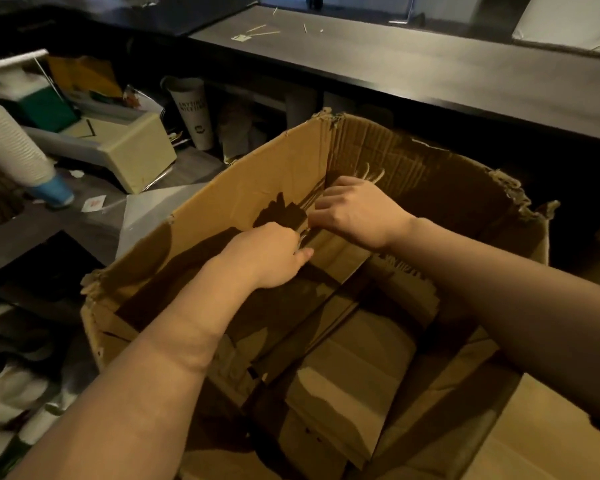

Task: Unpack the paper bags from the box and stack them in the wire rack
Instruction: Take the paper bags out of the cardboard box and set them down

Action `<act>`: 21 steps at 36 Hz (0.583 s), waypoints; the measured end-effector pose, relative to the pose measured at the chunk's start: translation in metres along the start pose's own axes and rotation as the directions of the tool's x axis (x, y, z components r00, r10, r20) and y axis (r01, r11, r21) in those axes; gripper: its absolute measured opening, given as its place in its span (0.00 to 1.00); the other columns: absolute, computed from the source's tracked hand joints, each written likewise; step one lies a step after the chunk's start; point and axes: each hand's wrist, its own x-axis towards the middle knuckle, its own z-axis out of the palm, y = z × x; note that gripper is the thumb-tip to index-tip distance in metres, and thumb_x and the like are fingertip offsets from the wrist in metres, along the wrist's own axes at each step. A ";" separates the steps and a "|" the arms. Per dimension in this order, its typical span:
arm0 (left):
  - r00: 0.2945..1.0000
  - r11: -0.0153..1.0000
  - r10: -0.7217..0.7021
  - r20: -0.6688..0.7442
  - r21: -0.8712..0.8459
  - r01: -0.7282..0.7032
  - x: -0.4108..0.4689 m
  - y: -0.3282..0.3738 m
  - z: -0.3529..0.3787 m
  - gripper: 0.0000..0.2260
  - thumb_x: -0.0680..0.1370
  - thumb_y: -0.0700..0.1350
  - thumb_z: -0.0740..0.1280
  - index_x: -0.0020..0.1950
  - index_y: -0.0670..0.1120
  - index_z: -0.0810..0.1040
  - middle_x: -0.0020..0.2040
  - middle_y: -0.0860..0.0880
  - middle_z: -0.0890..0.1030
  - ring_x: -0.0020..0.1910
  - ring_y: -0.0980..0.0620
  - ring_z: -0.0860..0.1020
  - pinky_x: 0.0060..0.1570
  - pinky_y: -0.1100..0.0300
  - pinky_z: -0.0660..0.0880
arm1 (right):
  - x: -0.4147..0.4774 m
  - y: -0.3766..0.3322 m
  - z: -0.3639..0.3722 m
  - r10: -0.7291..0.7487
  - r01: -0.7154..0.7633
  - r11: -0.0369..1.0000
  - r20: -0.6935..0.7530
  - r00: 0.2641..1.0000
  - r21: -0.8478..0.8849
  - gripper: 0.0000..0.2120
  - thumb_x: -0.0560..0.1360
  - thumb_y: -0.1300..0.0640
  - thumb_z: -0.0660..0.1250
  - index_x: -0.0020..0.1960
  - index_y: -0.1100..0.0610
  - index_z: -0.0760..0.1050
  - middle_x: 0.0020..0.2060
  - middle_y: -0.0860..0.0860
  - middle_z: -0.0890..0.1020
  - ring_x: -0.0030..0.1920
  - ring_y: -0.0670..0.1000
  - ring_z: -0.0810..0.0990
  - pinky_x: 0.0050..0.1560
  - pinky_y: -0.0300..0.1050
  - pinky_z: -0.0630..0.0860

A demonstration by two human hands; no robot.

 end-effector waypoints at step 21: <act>0.651 0.938 0.332 -0.682 0.314 -0.148 -0.061 0.111 -0.030 0.06 0.81 0.42 0.58 0.54 0.47 0.74 0.34 0.53 0.72 0.32 0.54 0.73 0.32 0.62 0.65 | -0.109 0.003 -0.111 0.153 -0.305 0.940 -0.612 0.776 -0.153 0.14 0.81 0.55 0.59 0.48 0.60 0.81 0.40 0.57 0.81 0.48 0.54 0.71 0.52 0.50 0.66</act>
